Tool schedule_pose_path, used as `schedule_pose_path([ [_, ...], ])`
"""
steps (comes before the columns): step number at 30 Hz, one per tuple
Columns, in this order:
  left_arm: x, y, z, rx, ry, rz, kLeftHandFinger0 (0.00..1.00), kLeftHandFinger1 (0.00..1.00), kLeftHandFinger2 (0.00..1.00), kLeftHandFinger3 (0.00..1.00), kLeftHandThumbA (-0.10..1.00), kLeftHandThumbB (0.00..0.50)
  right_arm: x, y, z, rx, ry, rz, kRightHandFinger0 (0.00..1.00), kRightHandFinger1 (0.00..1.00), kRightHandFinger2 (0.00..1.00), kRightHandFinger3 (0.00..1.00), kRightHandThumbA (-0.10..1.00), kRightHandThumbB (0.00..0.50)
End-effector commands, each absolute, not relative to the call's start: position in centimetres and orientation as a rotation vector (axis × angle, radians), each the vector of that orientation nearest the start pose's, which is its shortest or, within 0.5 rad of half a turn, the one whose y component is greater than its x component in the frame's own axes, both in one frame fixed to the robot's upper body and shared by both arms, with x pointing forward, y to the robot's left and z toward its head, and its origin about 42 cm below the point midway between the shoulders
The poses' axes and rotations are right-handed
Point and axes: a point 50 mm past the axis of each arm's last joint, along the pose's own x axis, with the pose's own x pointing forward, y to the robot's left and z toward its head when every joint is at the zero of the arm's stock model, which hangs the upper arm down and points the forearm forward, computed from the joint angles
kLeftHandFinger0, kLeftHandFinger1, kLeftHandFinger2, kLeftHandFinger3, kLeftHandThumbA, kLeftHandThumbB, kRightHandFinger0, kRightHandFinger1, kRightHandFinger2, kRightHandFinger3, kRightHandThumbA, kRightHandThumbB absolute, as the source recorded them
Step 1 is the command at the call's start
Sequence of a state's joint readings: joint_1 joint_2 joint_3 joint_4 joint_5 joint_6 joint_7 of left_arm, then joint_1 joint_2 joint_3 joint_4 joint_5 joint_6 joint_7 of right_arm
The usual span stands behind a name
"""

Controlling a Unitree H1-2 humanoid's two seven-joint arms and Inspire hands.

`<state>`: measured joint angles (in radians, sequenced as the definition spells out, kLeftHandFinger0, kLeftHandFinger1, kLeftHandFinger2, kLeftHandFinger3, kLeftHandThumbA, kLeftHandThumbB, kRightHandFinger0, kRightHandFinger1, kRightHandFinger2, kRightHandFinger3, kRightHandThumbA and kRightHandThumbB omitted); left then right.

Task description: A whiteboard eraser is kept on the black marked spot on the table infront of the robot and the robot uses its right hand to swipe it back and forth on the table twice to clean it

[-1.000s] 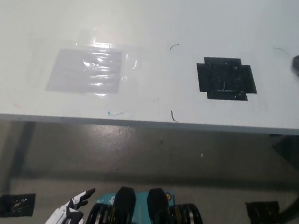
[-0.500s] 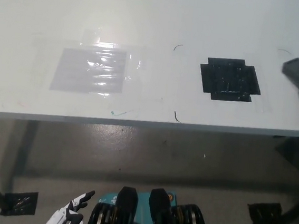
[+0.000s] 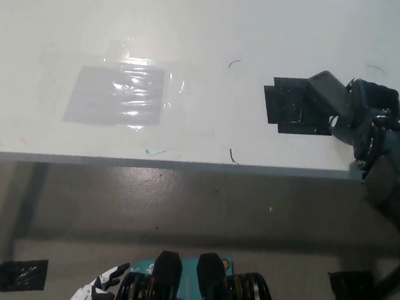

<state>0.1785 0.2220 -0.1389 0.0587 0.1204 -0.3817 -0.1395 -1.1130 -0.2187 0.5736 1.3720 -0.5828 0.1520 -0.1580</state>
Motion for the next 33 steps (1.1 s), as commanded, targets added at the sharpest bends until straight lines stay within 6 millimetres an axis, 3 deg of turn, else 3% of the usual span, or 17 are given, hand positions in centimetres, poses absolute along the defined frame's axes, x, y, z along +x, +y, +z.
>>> schedule_pose_path([
  [1, 20.8, 24.6, 6.5, 0.308, -0.157, -0.325, 1.00, 1.00, 1.00, 1.00, 1.00, 0.500, 56.2, -19.3, 20.2, -1.400, 0.203, 0.142, 0.02, 0.09, 0.25, 0.61, -0.08, 0.205],
  [6, 21.2, 25.0, 6.8, 0.307, -0.164, -0.317, 1.00, 1.00, 1.00, 1.00, 1.00, 0.500, 56.4, -19.2, 20.7, -1.400, 0.210, 0.139, 0.00, 0.00, 0.13, 0.45, -0.10, 0.181],
  [8, 21.2, 25.1, 6.8, 0.308, -0.166, -0.316, 1.00, 1.00, 1.00, 1.00, 1.00, 0.500, 56.3, -19.4, 20.5, -1.393, 0.207, 0.141, 0.00, 0.03, 0.17, 0.46, -0.10, 0.181],
  [9, 21.2, 25.1, 6.8, 0.308, -0.169, -0.315, 1.00, 1.00, 1.00, 1.00, 1.00, 0.500, 56.2, -19.4, 20.3, -1.390, 0.211, 0.145, 0.04, 0.08, 0.25, 0.55, -0.10, 0.187],
  [12, 21.1, 25.2, 6.8, 0.321, -0.173, -0.315, 1.00, 1.00, 1.00, 1.00, 1.00, 0.500, 56.1, -18.8, 20.0, -1.378, 0.208, 0.160, 0.00, 0.03, 0.20, 0.58, -0.10, 0.189],
  [13, 21.0, 25.4, 6.8, 0.321, -0.171, -0.315, 1.00, 1.00, 1.00, 1.00, 1.00, 0.500, 56.0, -18.4, 19.9, -1.363, 0.205, 0.169, 0.00, 0.01, 0.16, 0.56, -0.10, 0.191],
  [14, 21.0, 25.4, 6.7, 0.322, -0.171, -0.314, 1.00, 1.00, 1.00, 1.00, 1.00, 0.500, 55.9, -17.6, 19.8, -1.334, 0.184, 0.188, 0.00, 0.00, 0.10, 0.42, -0.10, 0.191],
  [16, 21.1, 25.3, 6.7, 0.318, -0.168, -0.312, 1.00, 1.00, 1.00, 1.00, 1.00, 0.500, 55.9, -16.5, 19.8, -1.277, 0.168, 0.220, 0.00, 0.00, 0.08, 0.32, -0.10, 0.190],
  [18, 21.2, 25.2, 6.7, 0.319, -0.169, -0.311, 1.00, 1.00, 1.00, 1.00, 1.00, 0.500, 55.6, -14.5, 19.8, -1.261, 0.111, 0.264, 0.01, 0.23, 0.34, 0.40, -0.10, 0.192],
  [19, 21.2, 25.1, 6.7, 0.322, -0.169, -0.311, 1.00, 1.00, 1.00, 1.00, 1.00, 0.500, 55.5, -13.5, 19.8, -1.259, 0.099, 0.280, 0.04, 0.40, 0.63, 0.61, -0.10, 0.189],
  [20, 21.2, 24.9, 6.6, 0.319, -0.170, -0.313, 1.00, 1.00, 1.00, 1.00, 1.00, 0.500, 55.3, -12.5, 19.8, -1.259, 0.097, 0.294, 0.12, 0.51, 0.79, 0.81, -0.10, 0.177],
  [21, 21.2, 24.9, 6.7, 0.319, -0.169, -0.315, 1.00, 1.00, 1.00, 1.00, 1.00, 0.500, 55.3, -12.2, 19.8, -1.265, 0.100, 0.299, 0.14, 0.54, 0.83, 0.86, -0.10, 0.165],
  [22, 21.1, 24.9, 6.7, 0.319, -0.169, -0.316, 1.00, 1.00, 1.00, 1.00, 1.00, 0.500, 55.2, -12.0, 19.7, -1.263, 0.099, 0.304, 0.20, 0.56, 0.81, 0.82, -0.10, 0.174],
  [23, 21.0, 24.9, 6.8, 0.322, -0.169, -0.316, 1.00, 1.00, 1.00, 1.00, 1.00, 0.500, 55.1, -11.9, 19.6, -1.257, 0.100, 0.306, 0.15, 0.52, 0.77, 0.79, -0.10, 0.166],
  [25, 21.0, 25.2, 7.0, 0.318, -0.169, -0.312, 1.00, 1.00, 1.00, 1.00, 1.00, 0.500, 55.0, -11.8, 19.4, -1.244, 0.096, 0.311, 0.12, 0.52, 0.80, 0.78, -0.10, 0.168],
  [32, 21.5, 25.3, 7.2, 0.329, -0.177, -0.319, 1.00, 1.00, 1.00, 1.00, 1.00, 0.500, 55.3, -12.6, 19.6, -1.270, 0.110, 0.281, 0.14, 0.59, 0.93, 0.95, -0.10, 0.166],
  [33, 21.5, 25.3, 7.2, 0.328, -0.177, -0.318, 1.00, 1.00, 1.00, 1.00, 1.00, 0.500, 55.3, -12.8, 19.5, -1.292, 0.117, 0.274, 0.20, 0.62, 0.92, 0.94, -0.10, 0.176],
])
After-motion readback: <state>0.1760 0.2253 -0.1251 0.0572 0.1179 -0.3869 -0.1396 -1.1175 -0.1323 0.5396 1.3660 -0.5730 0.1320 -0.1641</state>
